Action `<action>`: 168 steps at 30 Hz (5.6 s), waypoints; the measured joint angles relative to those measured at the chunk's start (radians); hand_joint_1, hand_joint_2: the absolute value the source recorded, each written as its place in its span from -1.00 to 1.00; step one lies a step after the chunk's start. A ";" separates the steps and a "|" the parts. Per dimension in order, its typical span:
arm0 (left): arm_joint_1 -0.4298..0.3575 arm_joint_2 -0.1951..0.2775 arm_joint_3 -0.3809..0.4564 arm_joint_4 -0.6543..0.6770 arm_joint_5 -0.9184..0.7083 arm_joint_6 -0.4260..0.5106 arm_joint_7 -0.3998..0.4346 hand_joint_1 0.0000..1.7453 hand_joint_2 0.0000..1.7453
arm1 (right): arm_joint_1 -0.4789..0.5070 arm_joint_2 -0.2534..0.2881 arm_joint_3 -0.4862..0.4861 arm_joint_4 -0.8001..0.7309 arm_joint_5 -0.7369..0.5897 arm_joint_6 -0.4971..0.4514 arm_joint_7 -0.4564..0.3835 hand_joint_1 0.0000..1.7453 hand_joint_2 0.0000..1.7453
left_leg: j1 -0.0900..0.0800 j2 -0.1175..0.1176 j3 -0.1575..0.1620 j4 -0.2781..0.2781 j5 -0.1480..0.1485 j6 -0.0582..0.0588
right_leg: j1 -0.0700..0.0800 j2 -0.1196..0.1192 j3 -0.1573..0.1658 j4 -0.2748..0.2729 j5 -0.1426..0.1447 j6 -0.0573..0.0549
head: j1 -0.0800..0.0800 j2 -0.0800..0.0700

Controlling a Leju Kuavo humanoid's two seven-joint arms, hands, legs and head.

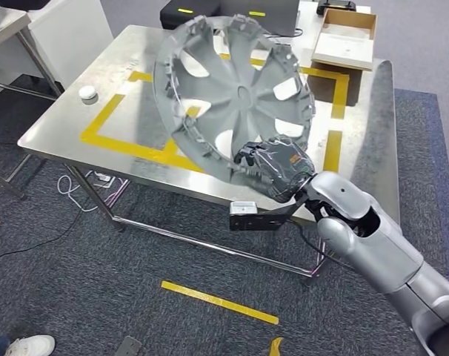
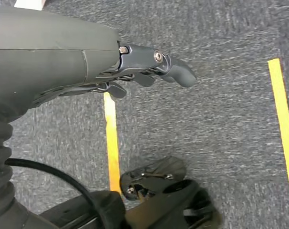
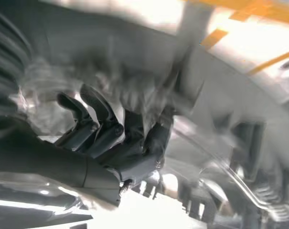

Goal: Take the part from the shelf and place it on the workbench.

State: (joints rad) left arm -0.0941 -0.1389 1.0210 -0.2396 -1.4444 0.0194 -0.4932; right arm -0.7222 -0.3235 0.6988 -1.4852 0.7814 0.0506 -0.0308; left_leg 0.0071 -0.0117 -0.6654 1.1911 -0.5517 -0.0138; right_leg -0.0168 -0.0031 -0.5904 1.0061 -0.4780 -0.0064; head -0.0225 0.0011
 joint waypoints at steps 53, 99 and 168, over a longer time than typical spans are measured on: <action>0.007 -0.008 -0.021 0.000 0.058 0.016 -0.009 -1.00 -1.00 | 0.049 -0.022 0.010 0.029 -0.002 0.000 -0.003 -1.00 -1.00 | -0.007 0.001 0.053 -0.173 0.102 0.043 | 0.006 0.002 -0.015 0.039 -0.011 0.043 | 0.003 0.000; 0.017 -0.031 0.000 0.000 0.117 0.166 0.079 -1.00 -1.00 | 0.235 -0.053 -0.202 -0.167 -0.026 -0.102 0.038 -1.00 -1.00 | 0.002 0.005 0.119 -0.117 0.037 0.007 | 0.008 -0.008 -0.007 -0.003 0.024 0.017 | 0.010 0.000; 0.027 -0.022 0.001 0.000 0.134 0.159 0.057 -1.00 -1.00 | 0.294 -0.051 -0.292 -0.207 -0.057 -0.138 0.010 -1.00 1.00 | -0.006 0.019 0.053 -0.179 0.113 0.048 | 0.002 -0.021 -0.005 0.124 -0.122 0.045 | 0.013 0.000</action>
State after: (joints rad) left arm -0.0666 -0.1608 1.0220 -0.2397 -1.3101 0.1786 -0.4360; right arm -0.4283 -0.3749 0.4063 -1.6925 0.7239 -0.0878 -0.0211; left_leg 0.0009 0.0077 -0.6124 1.0121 -0.4386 0.0342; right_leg -0.0145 -0.0244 -0.5955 1.1298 -0.6001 0.0384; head -0.0095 0.0011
